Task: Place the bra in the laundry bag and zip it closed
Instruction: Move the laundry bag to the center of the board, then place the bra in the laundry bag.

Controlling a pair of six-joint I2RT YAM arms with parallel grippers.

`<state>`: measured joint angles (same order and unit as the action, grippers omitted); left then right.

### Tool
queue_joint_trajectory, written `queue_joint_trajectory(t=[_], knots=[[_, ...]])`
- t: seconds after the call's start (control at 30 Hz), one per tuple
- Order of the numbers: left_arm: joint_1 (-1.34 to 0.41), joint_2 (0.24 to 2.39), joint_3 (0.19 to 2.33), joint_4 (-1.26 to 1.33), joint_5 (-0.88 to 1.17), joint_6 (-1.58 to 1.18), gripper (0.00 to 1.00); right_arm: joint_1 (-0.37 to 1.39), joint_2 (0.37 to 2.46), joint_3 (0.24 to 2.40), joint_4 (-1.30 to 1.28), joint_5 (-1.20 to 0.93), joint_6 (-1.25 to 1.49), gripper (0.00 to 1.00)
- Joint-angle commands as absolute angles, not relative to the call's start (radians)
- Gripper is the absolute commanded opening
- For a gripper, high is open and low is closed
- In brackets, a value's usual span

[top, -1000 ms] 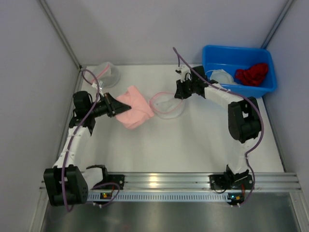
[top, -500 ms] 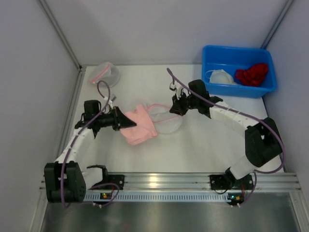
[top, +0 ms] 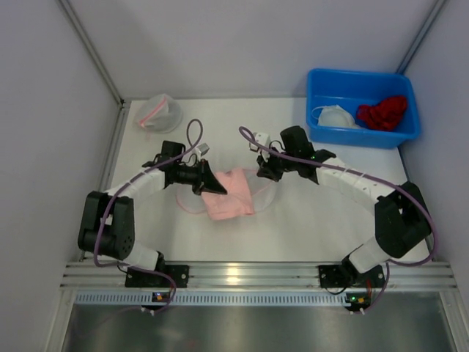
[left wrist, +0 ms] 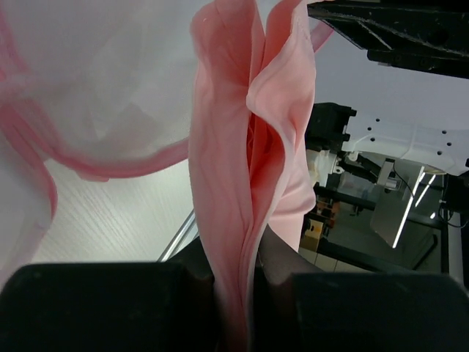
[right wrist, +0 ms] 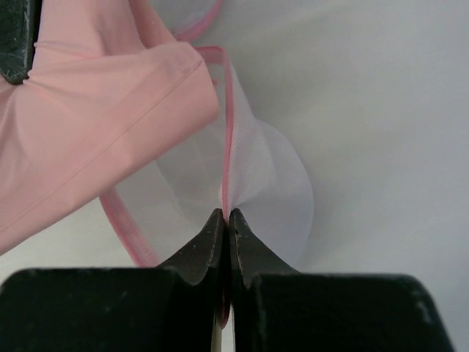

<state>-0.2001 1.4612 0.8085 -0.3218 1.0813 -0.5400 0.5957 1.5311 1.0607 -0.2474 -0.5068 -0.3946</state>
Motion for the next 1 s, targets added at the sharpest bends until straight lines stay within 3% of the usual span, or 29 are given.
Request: queue_joint_trajectory(t=[0.0,0.33,0.53,0.97], knots=[[-0.250,1.528,0.874,-0.318,1.095,-0.531,0.00,0.609,1.538,1.123,-0.207,-0.476,-0.463,0.00],[-0.298,1.736,1.022,-0.302,1.075,-0.612,0.00,0.660,1.580,1.181,-0.196,-0.479,-0.430,0.00],[-0.213,1.687,0.925,0.013,1.034,-0.892,0.00,0.687,1.551,1.114,-0.189,-0.457,-0.394,0.00],[-0.242,1.589,0.844,0.089,0.571,-1.133,0.00,0.687,1.591,1.092,-0.137,-0.629,-0.006,0.00]])
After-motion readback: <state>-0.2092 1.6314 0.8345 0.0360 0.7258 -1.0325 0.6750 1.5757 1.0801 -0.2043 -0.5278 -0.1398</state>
